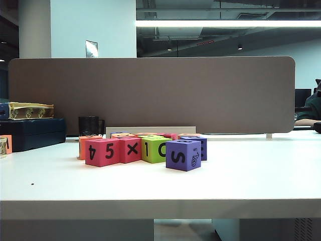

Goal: Select the appropriate blocks from the scattered letter blocks on the table and arrange them in a row to spell out "23".

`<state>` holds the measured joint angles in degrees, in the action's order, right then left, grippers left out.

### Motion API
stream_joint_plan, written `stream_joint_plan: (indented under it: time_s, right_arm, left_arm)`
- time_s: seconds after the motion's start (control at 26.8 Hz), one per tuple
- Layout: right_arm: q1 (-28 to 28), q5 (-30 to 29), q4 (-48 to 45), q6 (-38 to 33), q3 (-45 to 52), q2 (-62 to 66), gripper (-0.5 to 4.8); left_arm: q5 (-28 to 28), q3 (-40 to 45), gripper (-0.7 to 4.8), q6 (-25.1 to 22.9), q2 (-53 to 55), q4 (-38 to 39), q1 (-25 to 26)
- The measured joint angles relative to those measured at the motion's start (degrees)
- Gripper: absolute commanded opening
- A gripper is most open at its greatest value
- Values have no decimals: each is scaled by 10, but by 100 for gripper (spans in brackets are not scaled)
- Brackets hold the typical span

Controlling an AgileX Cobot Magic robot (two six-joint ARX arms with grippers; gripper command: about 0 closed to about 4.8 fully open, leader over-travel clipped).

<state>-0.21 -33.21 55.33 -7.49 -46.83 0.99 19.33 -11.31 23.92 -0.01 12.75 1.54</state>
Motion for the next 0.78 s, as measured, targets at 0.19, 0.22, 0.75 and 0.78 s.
stream_joint_plan:
  time_s: [0.19, 0.22, 0.75, 0.78]
  right_arm:
    - [0, 0, 0, 0, 0, 0, -1]
    - [0, 0, 0, 0, 0, 0, -1]
    - [0, 0, 0, 0, 0, 0, -1]
    - [0, 0, 0, 0, 0, 0, -1]
  left_arm:
    - [-14, -93, -6, -8, 39, 14, 0]
    - [-16, -106, -6, -8, 52, 12, 0]
    - [11, -329, -6, -99, 445, 21, -2]
    - [12, -350, -6, -102, 483, 25, -2]
